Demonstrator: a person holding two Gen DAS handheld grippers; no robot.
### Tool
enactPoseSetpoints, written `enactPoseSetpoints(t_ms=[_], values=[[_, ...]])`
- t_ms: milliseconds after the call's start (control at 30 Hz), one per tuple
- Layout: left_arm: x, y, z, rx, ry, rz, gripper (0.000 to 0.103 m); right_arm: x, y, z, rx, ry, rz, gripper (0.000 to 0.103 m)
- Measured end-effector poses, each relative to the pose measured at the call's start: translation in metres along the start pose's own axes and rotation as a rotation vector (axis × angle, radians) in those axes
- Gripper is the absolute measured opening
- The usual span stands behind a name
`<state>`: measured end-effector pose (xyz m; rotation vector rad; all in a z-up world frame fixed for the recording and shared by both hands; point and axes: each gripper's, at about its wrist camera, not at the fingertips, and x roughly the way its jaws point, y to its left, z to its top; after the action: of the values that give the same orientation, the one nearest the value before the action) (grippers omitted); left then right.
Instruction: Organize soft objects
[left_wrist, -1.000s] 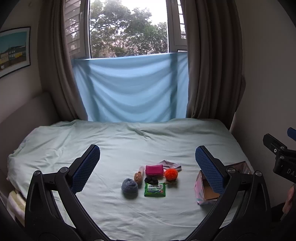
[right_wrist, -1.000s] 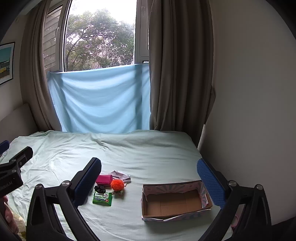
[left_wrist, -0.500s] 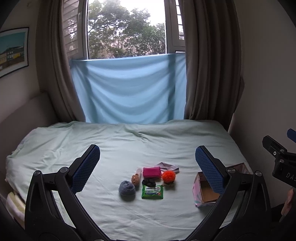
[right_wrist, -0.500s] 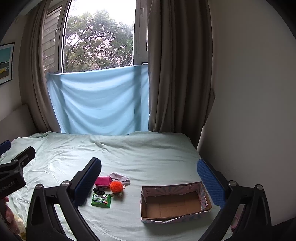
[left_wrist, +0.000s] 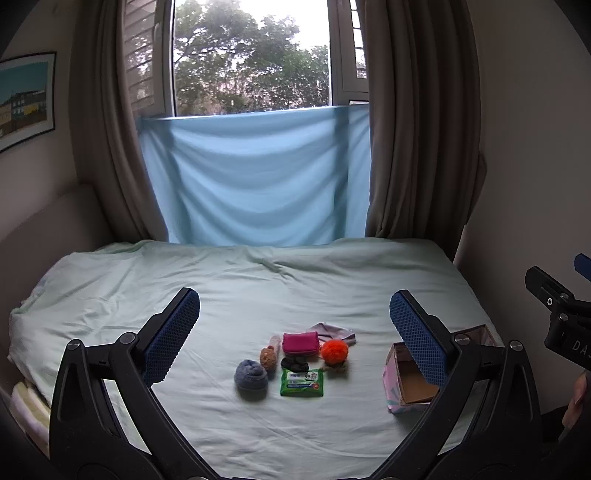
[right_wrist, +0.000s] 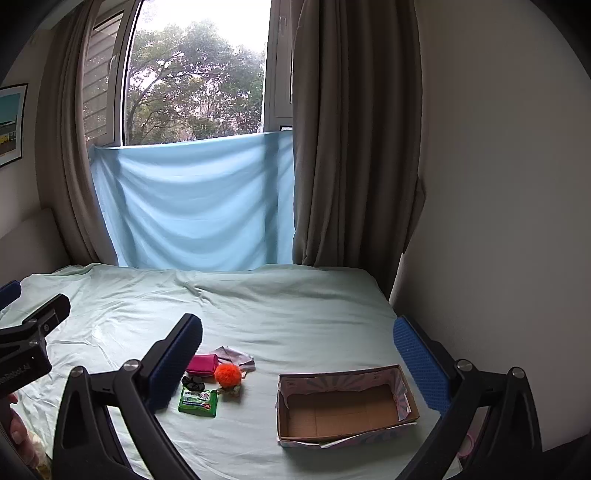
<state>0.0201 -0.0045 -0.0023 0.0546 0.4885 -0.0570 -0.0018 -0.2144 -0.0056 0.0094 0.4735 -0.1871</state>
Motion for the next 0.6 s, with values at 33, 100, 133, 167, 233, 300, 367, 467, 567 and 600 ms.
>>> enactPoseSetpoints(t_ms=[33, 100, 133, 167, 233, 300, 367, 467, 567, 600], values=[[0.0005, -0.0003, 0.0003, 0.000, 0.001, -0.001, 0.102, 0.0001, -0.0003, 0.0003, -0.001, 0.000, -0.001, 0.103], [0.0014, -0.0014, 0.0008, -0.001, 0.004, -0.003, 0.102, 0.0008, -0.0010, 0.0008, -0.005, -0.002, -0.003, 0.103], [0.0013, -0.0019, 0.0007, -0.001, 0.003, -0.004, 0.102, 0.0014, -0.0015, 0.0011, -0.007, -0.002, -0.004, 0.103], [0.0012, -0.0022, 0.0006, -0.001, 0.003, -0.005, 0.102, 0.0020, -0.0023, 0.0014, -0.007, -0.002, -0.005, 0.103], [0.0008, -0.0013, 0.0009, -0.002, 0.002, -0.006, 0.102, 0.0016, -0.0012, 0.0015, -0.005, -0.002, -0.003, 0.103], [0.0011, -0.0006, 0.0009, -0.002, 0.003, -0.006, 0.102, 0.0027, -0.0019, 0.0016, -0.003, -0.002, -0.003, 0.103], [0.0011, 0.0000, 0.0007, -0.004, 0.003, -0.005, 0.102, 0.0026, -0.0021, 0.0014, -0.004, -0.003, -0.004, 0.103], [0.0020, 0.0008, 0.0000, -0.006, 0.004, -0.004, 0.102, 0.0026, -0.0021, 0.0012, -0.004, -0.003, -0.004, 0.103], [0.0020, 0.0005, -0.0001, -0.005, 0.004, -0.003, 0.102, 0.0028, -0.0017, 0.0013, -0.004, -0.003, -0.002, 0.103], [0.0020, 0.0007, -0.0001, -0.005, 0.005, -0.003, 0.102, 0.0029, -0.0018, 0.0012, -0.004, -0.002, -0.003, 0.103]])
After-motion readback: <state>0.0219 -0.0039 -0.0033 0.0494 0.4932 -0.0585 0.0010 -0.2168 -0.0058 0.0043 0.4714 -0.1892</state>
